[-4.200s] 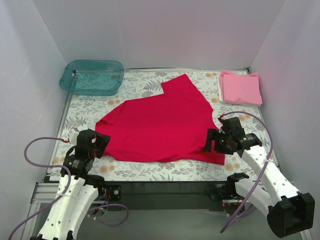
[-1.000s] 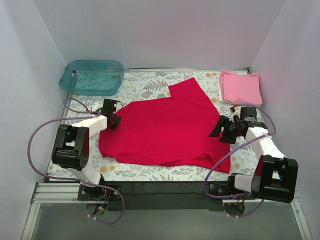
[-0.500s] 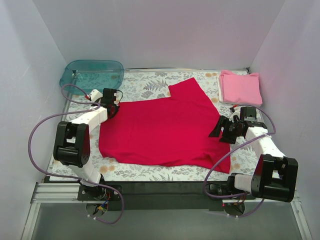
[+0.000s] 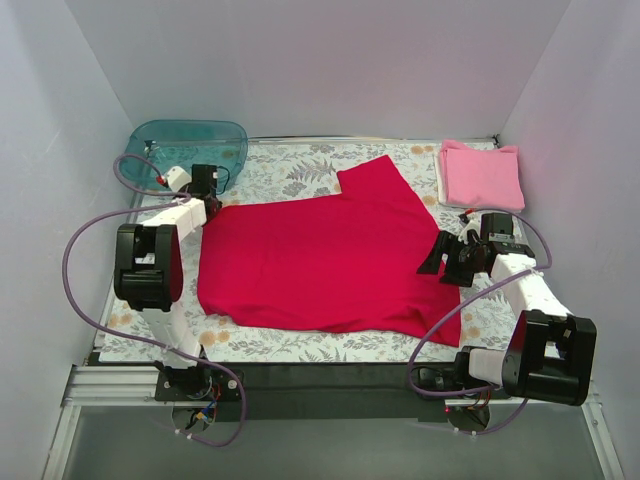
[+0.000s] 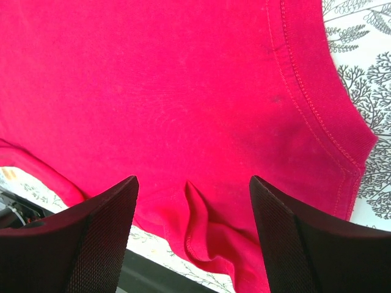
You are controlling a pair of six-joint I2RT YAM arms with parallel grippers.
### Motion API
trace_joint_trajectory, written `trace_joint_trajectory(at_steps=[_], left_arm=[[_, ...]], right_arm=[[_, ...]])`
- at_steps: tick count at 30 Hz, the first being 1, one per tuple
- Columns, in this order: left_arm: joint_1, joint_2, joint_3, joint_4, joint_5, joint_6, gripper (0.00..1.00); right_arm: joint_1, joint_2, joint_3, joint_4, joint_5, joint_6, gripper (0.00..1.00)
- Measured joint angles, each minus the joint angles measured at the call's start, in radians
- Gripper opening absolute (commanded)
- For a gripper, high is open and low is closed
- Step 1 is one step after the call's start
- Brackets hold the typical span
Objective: Fold and stack the t-shirts
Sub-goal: Flatten the tshirt out
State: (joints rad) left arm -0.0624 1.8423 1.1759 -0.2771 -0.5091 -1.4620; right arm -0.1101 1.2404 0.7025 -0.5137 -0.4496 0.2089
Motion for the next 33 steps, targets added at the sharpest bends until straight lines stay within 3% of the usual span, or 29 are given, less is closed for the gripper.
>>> trace_joint_trajectory(at_steps=[7,13,24,33], left_arm=[[0.043,0.001,0.033,0.041,0.018,0.039,0.56],[0.054,-0.081,-0.017,0.037,0.095,0.045,0.58],[0.053,-0.515,-0.317,-0.092,0.297,0.002,0.6],[0.045,-0.541,-0.409,-0.169,0.39,-0.006,0.6]], right_arm=[[0.0,-0.016,0.021,-0.008,0.001,-0.008,0.68],[0.0,-0.027,0.043,-0.014,0.002,-0.018,0.68],[0.082,-0.026,0.05,-0.024,0.071,-0.029,0.64],[0.288,0.13,0.203,-0.024,0.27,-0.029,0.64]])
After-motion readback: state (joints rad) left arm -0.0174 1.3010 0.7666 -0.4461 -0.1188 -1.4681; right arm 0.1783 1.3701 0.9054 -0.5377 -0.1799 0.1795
